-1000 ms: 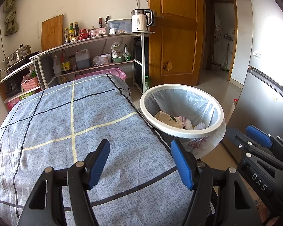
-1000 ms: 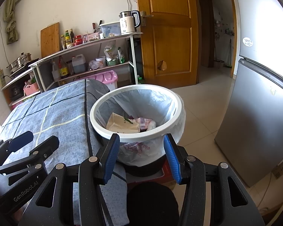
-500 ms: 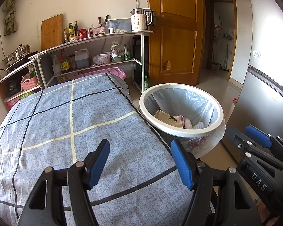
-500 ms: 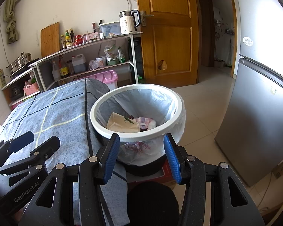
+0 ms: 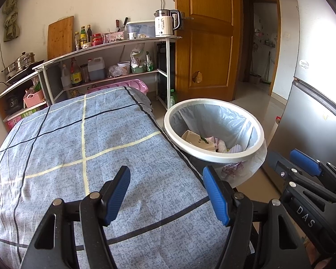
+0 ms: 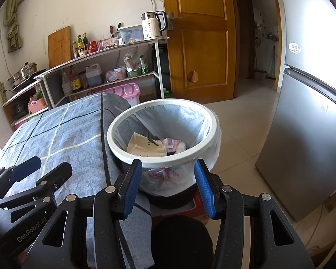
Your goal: Collect trash
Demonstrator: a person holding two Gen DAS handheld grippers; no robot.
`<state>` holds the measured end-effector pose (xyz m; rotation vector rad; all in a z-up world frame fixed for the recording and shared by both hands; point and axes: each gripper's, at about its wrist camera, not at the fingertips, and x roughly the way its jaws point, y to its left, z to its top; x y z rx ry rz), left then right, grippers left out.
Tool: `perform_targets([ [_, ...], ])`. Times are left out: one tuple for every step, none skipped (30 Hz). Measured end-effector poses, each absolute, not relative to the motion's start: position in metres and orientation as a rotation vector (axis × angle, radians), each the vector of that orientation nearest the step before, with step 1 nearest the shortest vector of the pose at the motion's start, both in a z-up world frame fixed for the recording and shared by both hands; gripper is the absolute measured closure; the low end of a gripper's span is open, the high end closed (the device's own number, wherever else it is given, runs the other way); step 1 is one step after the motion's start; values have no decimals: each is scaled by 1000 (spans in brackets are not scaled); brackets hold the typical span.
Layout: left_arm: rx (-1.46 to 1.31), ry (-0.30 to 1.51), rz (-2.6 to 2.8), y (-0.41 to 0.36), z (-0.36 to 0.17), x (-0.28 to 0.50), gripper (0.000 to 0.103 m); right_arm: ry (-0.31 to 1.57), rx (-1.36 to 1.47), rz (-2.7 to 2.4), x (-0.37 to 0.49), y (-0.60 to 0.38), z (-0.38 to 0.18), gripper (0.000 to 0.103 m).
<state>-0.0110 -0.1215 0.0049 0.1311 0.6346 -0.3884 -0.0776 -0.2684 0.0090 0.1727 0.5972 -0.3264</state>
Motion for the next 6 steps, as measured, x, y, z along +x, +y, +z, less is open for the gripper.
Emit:
perform_targets([
  [131, 636, -388, -121, 5, -11, 34, 597, 173, -326, -78, -269, 9, 53],
  [131, 636, -388, -121, 5, -11, 34, 597, 173, -326, -77, -269, 9, 53],
  [130, 637, -388, -121, 5, -11, 34, 597, 172, -326, -78, -268, 9, 53],
  [129, 637, -388, -120, 6, -11, 34, 596, 173, -326, -78, -269, 9, 53],
  [129, 637, -388, -120, 6, -11, 34, 595, 173, -326, -78, -269, 9, 53],
  [129, 637, -388, -120, 6, -11, 34, 596, 173, -326, -78, -268, 9, 53],
])
